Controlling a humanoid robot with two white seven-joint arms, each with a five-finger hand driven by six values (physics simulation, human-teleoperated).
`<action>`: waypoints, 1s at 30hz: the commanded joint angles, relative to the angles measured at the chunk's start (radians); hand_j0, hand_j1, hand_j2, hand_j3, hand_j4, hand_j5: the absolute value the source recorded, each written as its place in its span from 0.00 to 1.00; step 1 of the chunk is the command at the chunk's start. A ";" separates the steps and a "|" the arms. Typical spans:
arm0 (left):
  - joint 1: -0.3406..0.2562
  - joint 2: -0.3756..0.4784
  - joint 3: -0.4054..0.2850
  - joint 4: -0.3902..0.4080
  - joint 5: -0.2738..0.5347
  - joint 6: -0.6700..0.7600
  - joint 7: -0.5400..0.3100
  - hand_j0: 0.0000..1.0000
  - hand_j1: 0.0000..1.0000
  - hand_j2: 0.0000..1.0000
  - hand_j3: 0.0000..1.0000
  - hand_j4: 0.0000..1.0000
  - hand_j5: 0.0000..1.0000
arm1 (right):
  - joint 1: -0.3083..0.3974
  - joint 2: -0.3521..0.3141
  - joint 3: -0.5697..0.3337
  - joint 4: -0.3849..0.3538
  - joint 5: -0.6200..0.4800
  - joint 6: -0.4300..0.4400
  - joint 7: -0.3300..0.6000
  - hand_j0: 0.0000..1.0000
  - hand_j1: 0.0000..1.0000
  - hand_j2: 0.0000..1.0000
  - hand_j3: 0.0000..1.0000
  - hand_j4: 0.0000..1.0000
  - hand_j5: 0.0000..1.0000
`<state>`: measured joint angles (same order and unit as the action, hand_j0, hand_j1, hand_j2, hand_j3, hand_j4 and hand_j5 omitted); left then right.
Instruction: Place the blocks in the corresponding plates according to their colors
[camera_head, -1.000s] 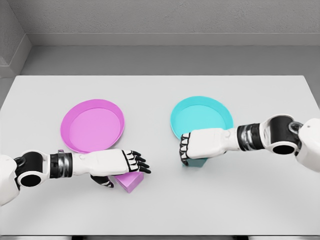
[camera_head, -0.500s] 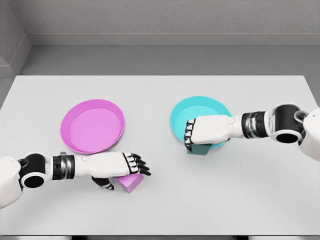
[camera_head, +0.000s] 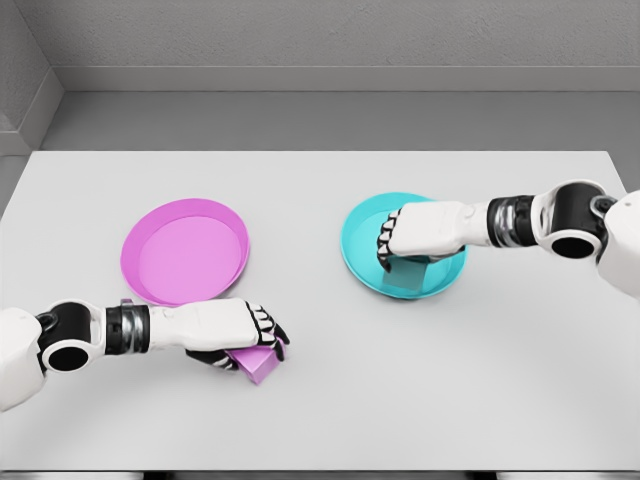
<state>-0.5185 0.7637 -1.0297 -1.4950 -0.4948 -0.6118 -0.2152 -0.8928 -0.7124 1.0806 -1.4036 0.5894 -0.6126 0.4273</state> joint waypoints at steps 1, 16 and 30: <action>0.000 0.000 0.000 -0.004 0.009 0.001 0.000 0.59 0.59 0.59 0.59 0.59 0.59 | 0.000 0.008 -0.001 0.029 -0.005 0.002 -0.001 0.54 0.54 0.54 0.54 0.54 0.54; -0.061 0.003 0.010 -0.013 0.016 0.001 0.002 0.60 0.60 0.60 0.60 0.60 0.60 | -0.023 0.060 -0.030 0.117 -0.003 0.002 -0.012 1.00 1.00 1.00 1.00 1.00 1.00; -0.106 0.008 0.066 0.082 0.036 0.001 0.002 0.60 0.60 0.60 0.60 0.60 0.60 | 0.086 -0.056 -0.349 0.115 -0.031 0.002 -0.058 1.00 1.00 1.00 1.00 1.00 1.00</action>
<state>-0.6244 0.7688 -0.9731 -1.4315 -0.4664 -0.6120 -0.2138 -0.7992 -0.7415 0.8131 -1.2854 0.5741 -0.6133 0.3919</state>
